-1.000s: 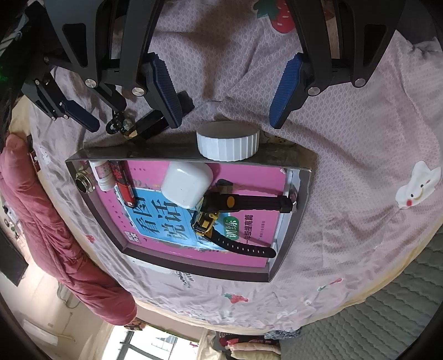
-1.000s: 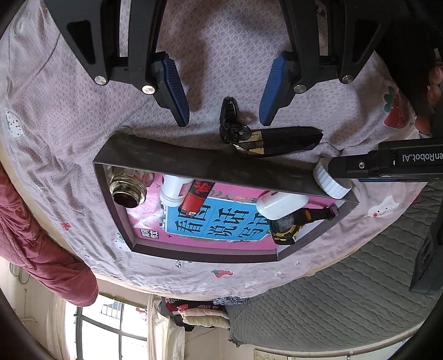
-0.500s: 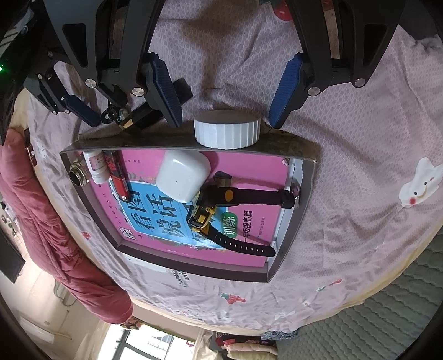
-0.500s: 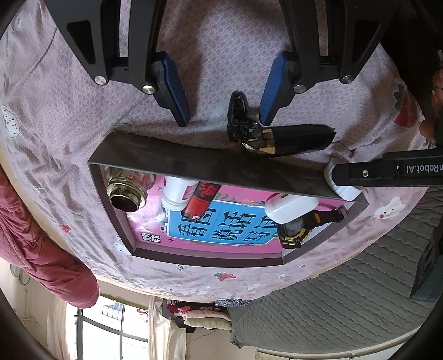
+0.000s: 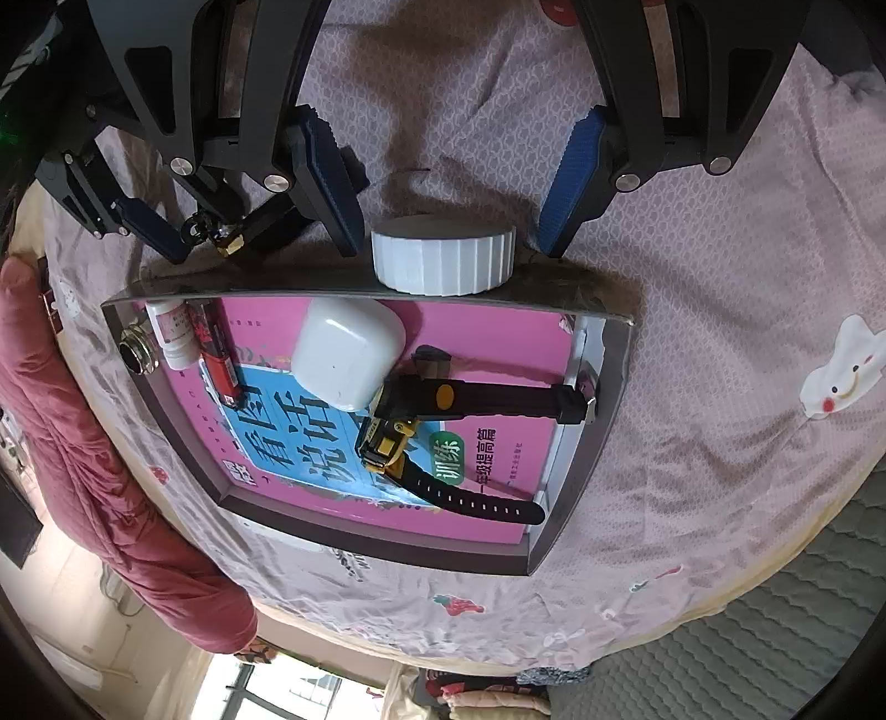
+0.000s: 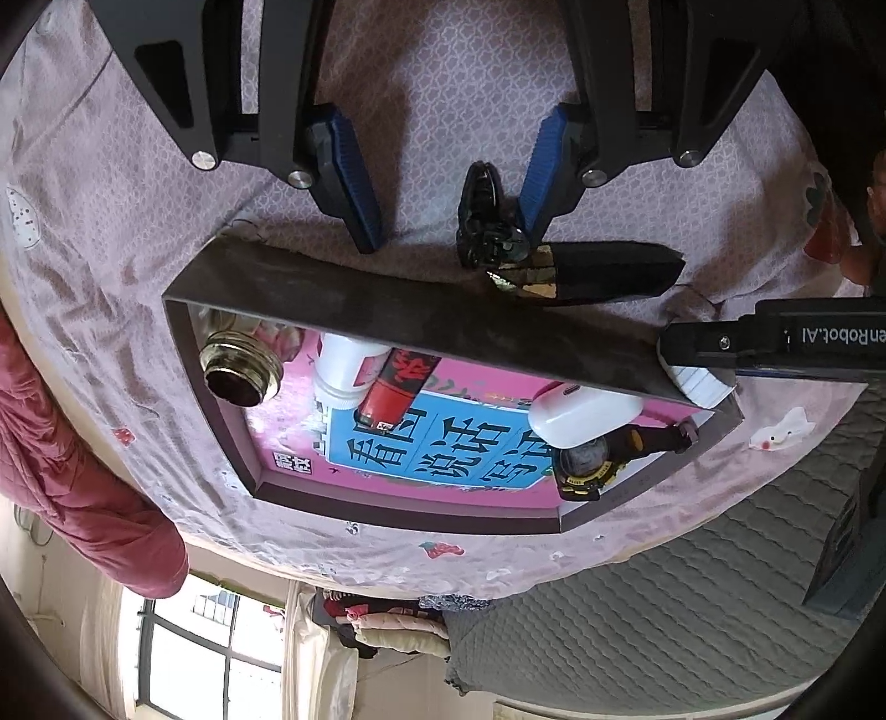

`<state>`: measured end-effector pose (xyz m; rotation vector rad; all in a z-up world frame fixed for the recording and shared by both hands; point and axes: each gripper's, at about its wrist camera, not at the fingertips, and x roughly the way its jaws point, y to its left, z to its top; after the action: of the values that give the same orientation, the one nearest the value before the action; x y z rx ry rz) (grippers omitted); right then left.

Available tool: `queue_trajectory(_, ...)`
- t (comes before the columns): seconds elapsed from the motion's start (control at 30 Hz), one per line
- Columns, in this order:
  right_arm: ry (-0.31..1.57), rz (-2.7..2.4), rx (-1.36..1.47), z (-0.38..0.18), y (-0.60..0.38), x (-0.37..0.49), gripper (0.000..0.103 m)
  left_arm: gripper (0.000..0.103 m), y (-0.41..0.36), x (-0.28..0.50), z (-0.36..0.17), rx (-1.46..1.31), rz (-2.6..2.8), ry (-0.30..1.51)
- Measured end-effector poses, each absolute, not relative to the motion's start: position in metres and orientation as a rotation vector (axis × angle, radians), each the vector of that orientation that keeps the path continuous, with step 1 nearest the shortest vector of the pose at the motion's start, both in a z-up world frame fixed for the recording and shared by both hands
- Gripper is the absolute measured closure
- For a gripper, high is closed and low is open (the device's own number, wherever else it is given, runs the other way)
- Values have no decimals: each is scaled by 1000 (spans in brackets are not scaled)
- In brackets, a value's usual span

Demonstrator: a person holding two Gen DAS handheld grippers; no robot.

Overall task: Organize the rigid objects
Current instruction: 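Grasp the black keys with the right tool while the left tool grasps the white jar lid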

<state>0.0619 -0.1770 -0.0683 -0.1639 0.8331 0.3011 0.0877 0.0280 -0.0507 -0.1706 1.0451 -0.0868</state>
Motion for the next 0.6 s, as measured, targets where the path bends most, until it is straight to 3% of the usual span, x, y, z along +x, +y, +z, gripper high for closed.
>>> queue_trajectory(0.6, 827, 327, -179, -70, -176, 60, 76, 36, 26, 92, -54, -167, -82, 1040)
